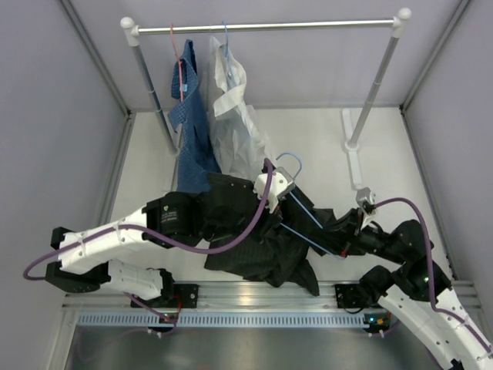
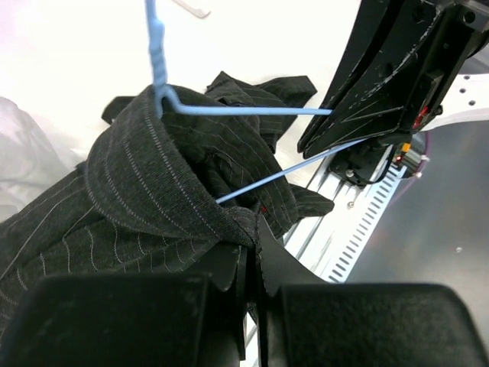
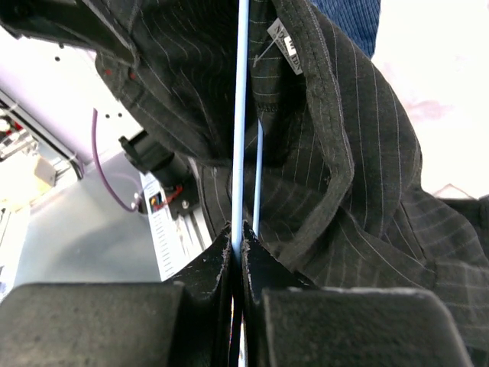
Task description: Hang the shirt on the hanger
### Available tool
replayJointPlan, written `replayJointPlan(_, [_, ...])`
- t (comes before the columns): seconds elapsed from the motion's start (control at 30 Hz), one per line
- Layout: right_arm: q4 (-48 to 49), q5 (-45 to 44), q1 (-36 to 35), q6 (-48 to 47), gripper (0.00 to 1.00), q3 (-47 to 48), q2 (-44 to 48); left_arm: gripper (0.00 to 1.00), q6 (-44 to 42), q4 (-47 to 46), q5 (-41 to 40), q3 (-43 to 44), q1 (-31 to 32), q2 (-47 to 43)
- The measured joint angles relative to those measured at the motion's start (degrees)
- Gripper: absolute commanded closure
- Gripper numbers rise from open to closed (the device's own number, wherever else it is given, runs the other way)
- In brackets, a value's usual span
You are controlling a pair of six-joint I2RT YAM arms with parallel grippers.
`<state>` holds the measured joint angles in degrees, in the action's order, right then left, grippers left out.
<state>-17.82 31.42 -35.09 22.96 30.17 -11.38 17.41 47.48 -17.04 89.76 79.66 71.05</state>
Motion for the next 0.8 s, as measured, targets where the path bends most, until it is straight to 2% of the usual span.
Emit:
replayJointPlan(0.37, [11.5,0.5,0.0,2.2,1.00,-0.7,-6.4,1.00,-6.7,4.0,1.3,6.1,0.0,5.8])
replayJointPlan(0.47, [13.2,-0.1,0.0,2.2,1.00,-1.5,-5.6,0.99,-6.8,4.3,-2.6,6.7,0.0,7.0])
replayJointPlan(0.53, [14.8,-1.0,0.0,2.3,1.00,-3.8,-3.7,0.95,-6.6,4.5,-6.4,7.0,0.0,7.5])
replayJointPlan(0.57, [15.3,-1.3,0.0,2.3,1.00,-4.8,-2.9,0.88,-6.5,4.6,-7.6,7.2,0.0,7.6])
replayJointPlan(0.6, [16.3,-1.6,0.0,2.7,1.00,-6.0,-2.1,0.67,-6.6,5.0,-8.6,7.7,0.0,7.7])
replayJointPlan(0.7, [19.1,-2.1,0.0,3.9,1.00,-9.1,-0.5,0.33,-7.3,5.5,-9.3,9.8,0.0,8.0])
replayJointPlan(0.73, [20.0,-2.2,0.0,4.3,1.00,-9.9,-0.1,0.16,-7.7,5.6,-9.2,10.7,0.0,8.0])
replayJointPlan(0.8, [21.2,-2.7,0.0,4.8,1.00,-11.0,0.8,0.02,-8.9,5.7,-9.2,12.3,0.0,8.0])
